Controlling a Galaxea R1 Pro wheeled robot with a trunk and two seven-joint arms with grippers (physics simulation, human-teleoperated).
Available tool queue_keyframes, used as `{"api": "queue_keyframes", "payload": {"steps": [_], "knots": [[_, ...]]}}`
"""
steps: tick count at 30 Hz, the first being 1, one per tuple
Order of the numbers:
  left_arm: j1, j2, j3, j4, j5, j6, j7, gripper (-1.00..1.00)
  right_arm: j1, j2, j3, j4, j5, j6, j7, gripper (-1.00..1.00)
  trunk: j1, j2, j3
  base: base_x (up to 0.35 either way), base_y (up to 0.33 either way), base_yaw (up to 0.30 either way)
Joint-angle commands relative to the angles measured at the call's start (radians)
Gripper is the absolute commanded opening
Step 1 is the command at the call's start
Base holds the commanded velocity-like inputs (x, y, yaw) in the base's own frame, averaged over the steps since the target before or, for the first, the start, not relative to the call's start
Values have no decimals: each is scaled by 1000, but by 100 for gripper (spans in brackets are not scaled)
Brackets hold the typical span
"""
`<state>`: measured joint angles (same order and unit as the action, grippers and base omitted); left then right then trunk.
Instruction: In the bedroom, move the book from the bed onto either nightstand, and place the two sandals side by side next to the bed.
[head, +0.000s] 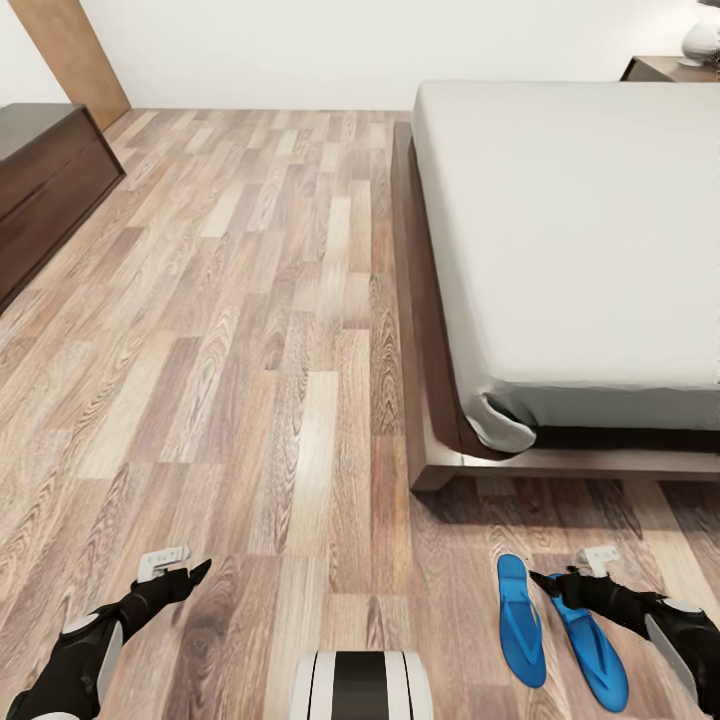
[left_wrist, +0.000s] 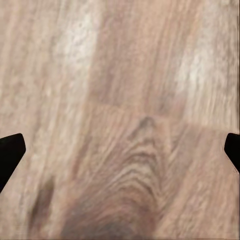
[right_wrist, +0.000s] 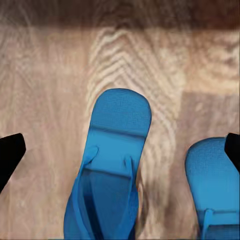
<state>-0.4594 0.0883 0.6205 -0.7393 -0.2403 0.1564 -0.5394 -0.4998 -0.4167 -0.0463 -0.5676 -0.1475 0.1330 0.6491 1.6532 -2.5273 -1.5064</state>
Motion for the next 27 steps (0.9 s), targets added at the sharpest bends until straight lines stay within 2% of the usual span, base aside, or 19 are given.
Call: {"api": "queue_keyframes", "payload": {"steps": [1,3,4,7,9,11,12,15,16,17,18,19,23,24,25,27], "knots": [[-1,-1,3,0,-5,6,-8,100,0,-2,-8,1,-75,10,42,100,-1,0,3,0,0,0],[-1,-1,0,1,-5,6,-9,100,1,-19,-14,4,-177,10,120,100,-1,0,11,0,0,0],[-1,-1,-1,1,-5,6,-10,100,1,-50,-16,7,-225,10,175,100,-2,1,15,0,0,0],[-1,-1,-2,2,-5,7,-12,100,1,-107,-18,32,-263,10,250,100,-3,1,27,0,0,0],[-1,-1,-2,3,-4,7,-13,100,1,-130,-18,62,-272,11,283,100,-4,2,34,0,0,0],[-1,-1,-2,3,-4,7,-13,100,1,-139,-19,84,-276,11,304,100,-5,2,42,0,0,0],[-1,-1,-2,4,-4,8,-15,100,1,-148,-20,115,-281,11,337,100,-6,3,46,0,0,0],[-1,-1,-3,30,-4,7,-17,100,1,-170,-22,223,-360,10,424,100,-7,3,58,0,0,0],[-1,-1,-4,41,-4,7,-17,100,1,-188,-22,291,-403,10,464,100,-7,4,61,0,0,0],[-1,-1,-4,46,-4,7,-18,100,1,-198,-22,328,-425,10,483,100,-8,4,65,0,0,0],[0,-1,-4,54,-4,6,-24,100,1,-214,-22,406,-463,10,516,100,-8,4,69,0,0,0],[0,1,-5,62,-4,6,-40,100,1,-225,-21,476,-494,9,539,100,-9,4,73,0,0,0],[3,13,-5,95,-1,6,-137,100,1,-240,-21,588,-539,3,570,100,-10,5,88,0,0,0],[3,28,-4,114,0,6,-177,100,1,-241,-21,603,-545,1,573,100,-11,5,92,0,0,0],[3,55,-3,156,1,6,-232,100,1,-240,-20,618,-548,-4,576,100,-11,6,96,0,0,0],[4,73,-3,208,2,5,-269,100,1,-238,-20,626,-549,-12,577,100,-12,6,104,0,0,0]]}}
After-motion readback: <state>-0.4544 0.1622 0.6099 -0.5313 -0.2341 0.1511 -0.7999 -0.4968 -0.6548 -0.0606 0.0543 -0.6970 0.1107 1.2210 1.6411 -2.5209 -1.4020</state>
